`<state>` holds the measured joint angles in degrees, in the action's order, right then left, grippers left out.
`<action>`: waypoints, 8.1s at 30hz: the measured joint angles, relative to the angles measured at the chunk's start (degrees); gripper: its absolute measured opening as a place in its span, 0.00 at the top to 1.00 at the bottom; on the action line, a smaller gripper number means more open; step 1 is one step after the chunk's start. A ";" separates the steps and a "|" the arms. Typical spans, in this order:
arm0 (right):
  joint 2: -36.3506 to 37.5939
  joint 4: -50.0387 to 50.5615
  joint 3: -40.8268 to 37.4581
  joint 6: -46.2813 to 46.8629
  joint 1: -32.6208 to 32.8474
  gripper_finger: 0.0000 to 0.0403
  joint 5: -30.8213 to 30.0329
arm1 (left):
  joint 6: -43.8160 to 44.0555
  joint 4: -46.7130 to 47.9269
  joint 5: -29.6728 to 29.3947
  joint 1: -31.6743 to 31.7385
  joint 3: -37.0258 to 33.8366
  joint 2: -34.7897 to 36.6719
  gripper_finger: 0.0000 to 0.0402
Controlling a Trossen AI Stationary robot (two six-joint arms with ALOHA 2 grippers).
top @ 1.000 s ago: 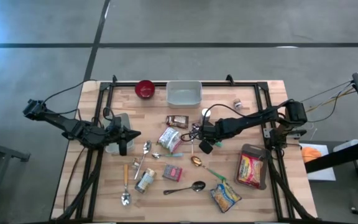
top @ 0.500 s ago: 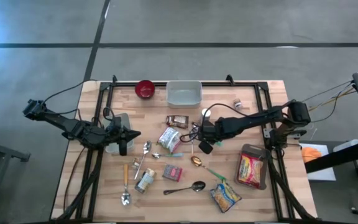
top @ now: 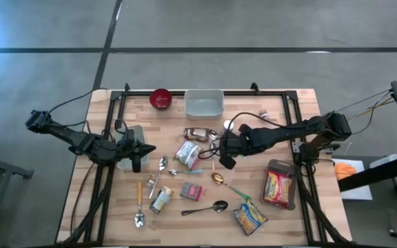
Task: Pick & Place Food Item
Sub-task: Put the right blue spoon into the right gray bin, then put the green spoon into the right gray bin
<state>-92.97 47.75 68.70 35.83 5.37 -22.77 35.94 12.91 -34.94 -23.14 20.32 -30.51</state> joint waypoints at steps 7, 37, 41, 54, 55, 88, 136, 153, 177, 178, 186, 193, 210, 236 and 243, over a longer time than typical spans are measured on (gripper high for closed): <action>1.09 0.03 7.82 -11.26 -2.47 0.90 -1.65 | 0.01 1.59 0.00 0.02 0.00 -0.01 1.00; -12.98 -16.89 18.50 -54.03 -31.96 0.90 17.47 | -0.02 4.47 0.02 0.00 0.00 -0.02 1.00; -16.19 -16.92 19.60 -55.55 -33.28 0.90 20.24 | -0.02 4.94 0.00 0.00 -0.02 -0.01 1.00; -28.32 -11.96 31.90 -55.88 -34.05 0.90 22.77 | -0.02 5.14 0.00 0.00 -0.02 -0.02 1.00; -29.19 -10.92 32.95 -55.97 -34.21 0.90 22.67 | -0.02 5.14 0.00 0.00 -0.02 -0.02 1.00; -29.88 -5.97 31.37 -49.70 -35.65 0.90 21.24 | -0.02 5.18 0.00 0.02 -0.02 -0.02 1.00; -35.04 -5.71 30.52 -38.92 -36.02 0.68 26.32 | -0.02 5.25 0.00 0.02 -0.02 0.00 1.00; -33.60 -2.92 30.63 -36.48 -36.00 0.68 30.98 | 0.00 5.25 0.00 0.00 -0.02 -0.02 1.00; -26.99 1.38 30.65 -30.05 -34.73 0.68 31.80 | -0.01 5.44 0.02 0.01 -0.02 -0.01 1.00; -26.42 1.96 30.63 -30.17 -34.50 0.68 31.57 | -0.02 5.44 0.01 0.01 -0.02 0.00 1.00; -20.86 4.84 30.62 -30.25 -29.88 0.68 30.05 | -0.01 5.46 0.00 0.02 -0.02 0.00 1.00; -17.62 6.16 28.35 -26.06 -22.35 0.68 28.63 | -0.02 5.64 0.02 0.02 -0.02 0.00 1.00; -8.92 12.65 26.63 -26.15 -8.92 0.68 21.71 | 0.00 7.28 0.02 0.02 0.00 -0.02 1.00; -8.37 12.84 26.60 -23.32 -2.08 0.67 26.52 | 0.00 7.35 0.02 0.02 -0.02 -0.02 1.00; -7.83 12.67 26.62 -25.45 -0.47 0.43 26.45 | 0.00 7.69 0.01 0.00 -0.02 -0.01 1.00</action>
<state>-100.79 60.42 95.33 10.38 4.90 3.68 35.94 20.60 -34.93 -23.14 20.29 -30.51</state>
